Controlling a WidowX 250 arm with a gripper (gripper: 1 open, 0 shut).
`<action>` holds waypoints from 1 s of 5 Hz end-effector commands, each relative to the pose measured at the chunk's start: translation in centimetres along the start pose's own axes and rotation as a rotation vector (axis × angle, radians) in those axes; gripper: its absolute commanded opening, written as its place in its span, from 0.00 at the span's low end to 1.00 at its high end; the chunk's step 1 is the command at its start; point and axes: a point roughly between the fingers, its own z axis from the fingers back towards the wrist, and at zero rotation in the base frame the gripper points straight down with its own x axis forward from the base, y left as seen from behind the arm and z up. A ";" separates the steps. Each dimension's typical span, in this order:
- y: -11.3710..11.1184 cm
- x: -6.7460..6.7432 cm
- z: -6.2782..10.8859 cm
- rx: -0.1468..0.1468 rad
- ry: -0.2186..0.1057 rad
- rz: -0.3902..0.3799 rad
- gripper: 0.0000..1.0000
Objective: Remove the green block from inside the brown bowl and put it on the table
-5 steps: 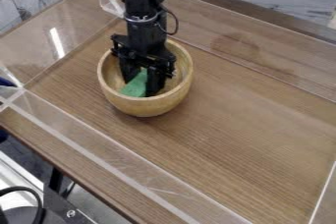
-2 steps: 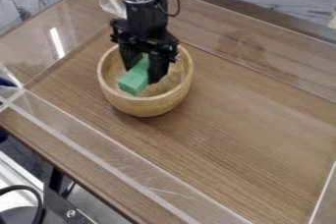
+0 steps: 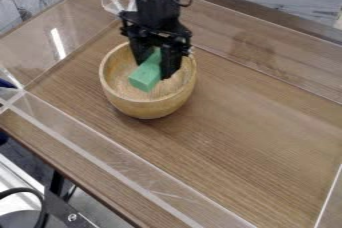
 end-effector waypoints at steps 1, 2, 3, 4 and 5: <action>-2.3 1.5 2.4 0.018 -0.092 -0.058 0.00; -5.1 2.0 1.3 0.014 -0.081 -0.108 0.00; -6.6 2.2 0.3 0.009 -0.065 -0.139 0.00; -7.1 1.8 -1.2 0.002 -0.035 -0.156 0.00; -7.6 1.4 -3.0 -0.003 -0.008 -0.173 0.00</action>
